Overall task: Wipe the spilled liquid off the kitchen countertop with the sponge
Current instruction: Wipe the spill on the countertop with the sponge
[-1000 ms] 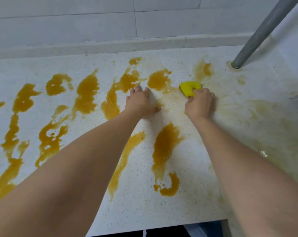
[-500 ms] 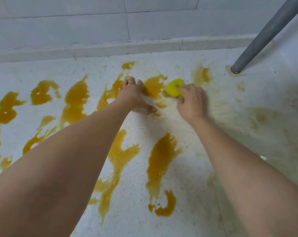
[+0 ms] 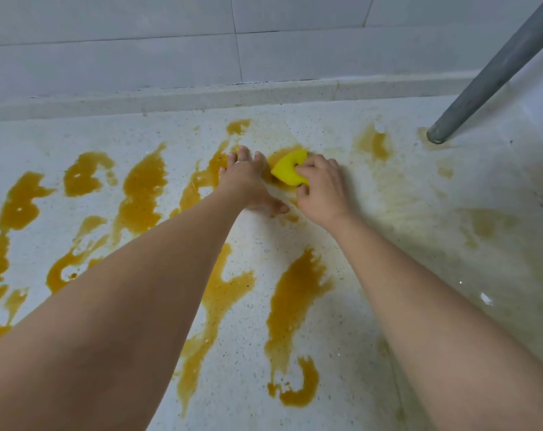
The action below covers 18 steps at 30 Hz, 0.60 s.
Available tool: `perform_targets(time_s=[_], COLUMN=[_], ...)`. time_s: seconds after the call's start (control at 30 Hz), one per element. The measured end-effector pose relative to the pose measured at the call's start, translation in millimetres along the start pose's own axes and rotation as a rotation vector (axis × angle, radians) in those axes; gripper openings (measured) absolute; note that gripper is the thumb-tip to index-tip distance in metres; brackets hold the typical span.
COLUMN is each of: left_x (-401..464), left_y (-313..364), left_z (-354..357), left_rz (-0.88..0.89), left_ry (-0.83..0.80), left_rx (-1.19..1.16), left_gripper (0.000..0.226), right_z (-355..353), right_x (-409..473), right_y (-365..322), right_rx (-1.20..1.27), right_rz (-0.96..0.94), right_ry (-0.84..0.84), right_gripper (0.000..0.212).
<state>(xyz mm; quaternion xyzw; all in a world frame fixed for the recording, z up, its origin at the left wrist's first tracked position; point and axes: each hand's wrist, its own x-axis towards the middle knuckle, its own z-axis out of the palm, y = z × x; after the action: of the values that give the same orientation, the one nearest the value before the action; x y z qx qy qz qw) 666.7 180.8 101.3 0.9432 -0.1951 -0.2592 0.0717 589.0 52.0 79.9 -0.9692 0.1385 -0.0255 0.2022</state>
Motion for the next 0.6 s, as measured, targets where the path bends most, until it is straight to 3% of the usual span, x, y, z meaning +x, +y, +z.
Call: perform_targets(time_s=[0.03, 0.17, 0.33, 0.5, 0.6], left_x=[-1, -1, 2, 2, 3], left_y=[-1, -4, -5, -7, -7], left_z=[0, 2, 5, 5, 6], left_rz=[0.004, 0.011, -0.001, 0.008, 0.003], left_ry=[0.000, -0.007, 0.017, 0.003, 0.018], left_rx=[-0.001, -0.006, -0.022, -0.033, -0.048], left_gripper=[0.121, 0.122, 0.123, 0.125, 0.121], right_z=[-3, -12, 12, -8, 11], right_x=[2, 20, 4, 33, 24], right_y=[5, 27, -15, 7, -22], right_rx=[-0.023, -0.035, 0.027, -0.101, -0.028], right_rz=[0.004, 0.358, -0.059, 0.255, 0.090], right_ry=[0.012, 0.126, 0.010, 0.082, 0.002], right_gripper=[0.039, 0.040, 0.041, 0.041, 0.049])
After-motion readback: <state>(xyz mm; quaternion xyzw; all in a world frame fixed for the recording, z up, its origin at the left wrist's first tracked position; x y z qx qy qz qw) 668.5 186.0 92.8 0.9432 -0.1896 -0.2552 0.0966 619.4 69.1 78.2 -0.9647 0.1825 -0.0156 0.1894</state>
